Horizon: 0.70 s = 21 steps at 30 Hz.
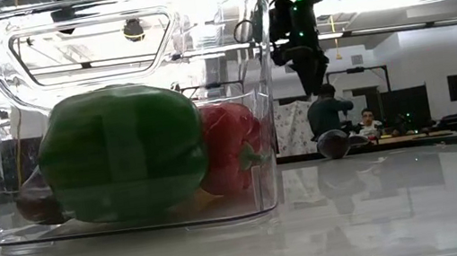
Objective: Sort produce into baskets
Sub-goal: Put the black plum into the bottom transparent bin
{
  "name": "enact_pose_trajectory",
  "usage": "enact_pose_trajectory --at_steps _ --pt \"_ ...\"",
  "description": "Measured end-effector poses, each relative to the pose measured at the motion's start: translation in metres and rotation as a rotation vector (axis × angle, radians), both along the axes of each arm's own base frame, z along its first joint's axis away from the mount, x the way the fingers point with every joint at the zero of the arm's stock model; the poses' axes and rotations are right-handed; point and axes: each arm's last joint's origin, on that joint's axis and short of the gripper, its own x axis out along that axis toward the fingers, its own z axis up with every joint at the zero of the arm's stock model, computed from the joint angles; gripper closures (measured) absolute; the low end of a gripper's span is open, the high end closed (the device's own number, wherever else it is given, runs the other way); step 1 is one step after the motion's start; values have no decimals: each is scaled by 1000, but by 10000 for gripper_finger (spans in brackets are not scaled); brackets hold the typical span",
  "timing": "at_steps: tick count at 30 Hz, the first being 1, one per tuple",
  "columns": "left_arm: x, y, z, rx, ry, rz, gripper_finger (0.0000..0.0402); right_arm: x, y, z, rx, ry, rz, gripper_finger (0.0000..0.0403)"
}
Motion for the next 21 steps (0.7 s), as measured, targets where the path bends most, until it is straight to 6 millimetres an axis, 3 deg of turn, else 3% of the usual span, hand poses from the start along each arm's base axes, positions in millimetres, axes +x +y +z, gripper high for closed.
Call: enact_pose_trajectory --at_steps 6,13,21 --pt "-1 2 0 36 9 67 15 0 -9 -15 14 57 3 10" --pt "-1 3 0 33 14 98 15 4 -12 -63 140 139 -25 20" --pt "-1 3 0 14 8 100 15 1 1 -97 210 215 -56 19"
